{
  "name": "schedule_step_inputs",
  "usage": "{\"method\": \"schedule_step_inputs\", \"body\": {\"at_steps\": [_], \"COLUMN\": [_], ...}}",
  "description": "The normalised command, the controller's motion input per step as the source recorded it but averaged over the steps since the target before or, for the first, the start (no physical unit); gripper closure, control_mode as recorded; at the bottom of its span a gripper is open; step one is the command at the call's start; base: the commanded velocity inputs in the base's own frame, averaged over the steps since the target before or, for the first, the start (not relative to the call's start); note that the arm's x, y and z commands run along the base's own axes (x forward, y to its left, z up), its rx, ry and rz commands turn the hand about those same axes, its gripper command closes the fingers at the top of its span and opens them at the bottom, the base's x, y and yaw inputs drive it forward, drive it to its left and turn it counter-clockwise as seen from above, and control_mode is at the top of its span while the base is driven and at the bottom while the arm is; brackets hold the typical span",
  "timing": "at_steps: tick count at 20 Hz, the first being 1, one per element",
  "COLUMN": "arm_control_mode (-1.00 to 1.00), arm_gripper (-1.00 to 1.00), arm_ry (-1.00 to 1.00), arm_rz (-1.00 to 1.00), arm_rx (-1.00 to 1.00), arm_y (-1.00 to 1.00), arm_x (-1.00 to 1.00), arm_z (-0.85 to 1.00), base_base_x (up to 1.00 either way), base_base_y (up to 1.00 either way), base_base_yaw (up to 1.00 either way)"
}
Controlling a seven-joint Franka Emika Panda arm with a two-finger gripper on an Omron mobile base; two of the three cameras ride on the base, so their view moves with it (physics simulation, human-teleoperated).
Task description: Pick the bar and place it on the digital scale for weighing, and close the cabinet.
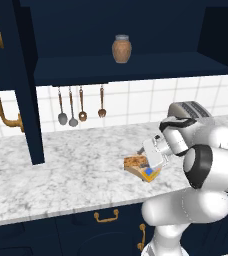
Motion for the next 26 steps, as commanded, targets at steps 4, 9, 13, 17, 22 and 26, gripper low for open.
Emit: {"method": "schedule_step_inputs", "body": {"at_steps": [4,9,13,17,22,26], "arm_control_mode": [-1.0,-1.0,-1.0,-1.0,-1.0,-1.0], "arm_gripper": [-1.0,-1.0,-1.0,-1.0,-1.0,-1.0], "arm_ry": [-0.14,-0.28,-0.36,-0.33,-0.29,-0.38], "arm_rz": [0.01,0.05,0.02,0.0,0.02,0.04], "arm_rx": [0.0,0.02,0.09,0.26,0.32,0.08], "arm_y": [0.0,-0.01,0.0,0.0,0.0,-0.16], "arm_x": [-0.26,-0.33,-0.25,-0.04,0.0,-0.1], "arm_z": [0.17,0.39,0.46,0.24,0.09,0.2], "base_base_x": [0.0,0.0,0.0,0.0,0.0,0.0], "base_base_y": [0.0,0.0,0.0,0.0,0.0,0.0], "base_base_yaw": [0.0,0.0,0.0,0.0,0.0,0.0]}}
